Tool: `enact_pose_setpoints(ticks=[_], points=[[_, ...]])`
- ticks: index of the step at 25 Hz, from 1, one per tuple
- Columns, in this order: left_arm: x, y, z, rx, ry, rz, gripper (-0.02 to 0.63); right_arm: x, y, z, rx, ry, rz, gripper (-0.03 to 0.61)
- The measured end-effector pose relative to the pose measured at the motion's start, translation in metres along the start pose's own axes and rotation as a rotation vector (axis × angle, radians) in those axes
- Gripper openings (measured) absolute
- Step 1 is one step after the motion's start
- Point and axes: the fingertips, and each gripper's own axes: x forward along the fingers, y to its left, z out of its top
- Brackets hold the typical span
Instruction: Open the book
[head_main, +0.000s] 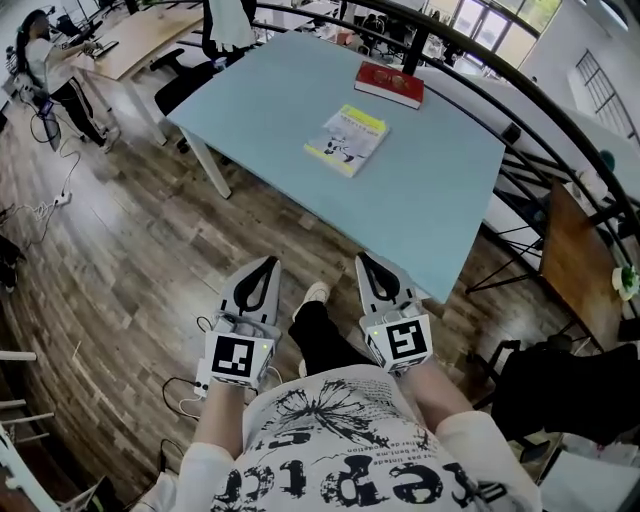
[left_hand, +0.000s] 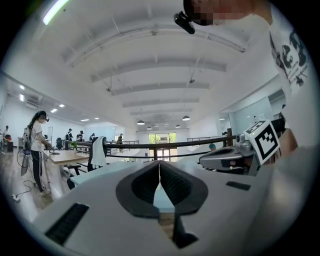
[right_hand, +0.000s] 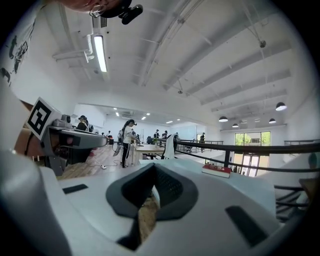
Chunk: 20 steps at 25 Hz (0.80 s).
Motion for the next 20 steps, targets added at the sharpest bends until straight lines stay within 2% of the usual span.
enact_pose_setpoints(ticks=[7, 15, 20], points=[[0.096, 0.055, -0.015, 0.004, 0.030, -0.061, 0.020, 0.102, -0.045, -0.010, 0.024, 0.017, -0.030, 0.011], [0.246, 0.098, -0.003, 0.067, 0.040, -0.198, 0.020, 0.202, -0.155, -0.003, 0.053, -0.002, -0.178, 0.011], [0.314, 0.110, 0.007, 0.082, 0.052, -0.264, 0.020, 0.231, -0.206, -0.004, 0.058, 0.023, -0.253, 0.011]])
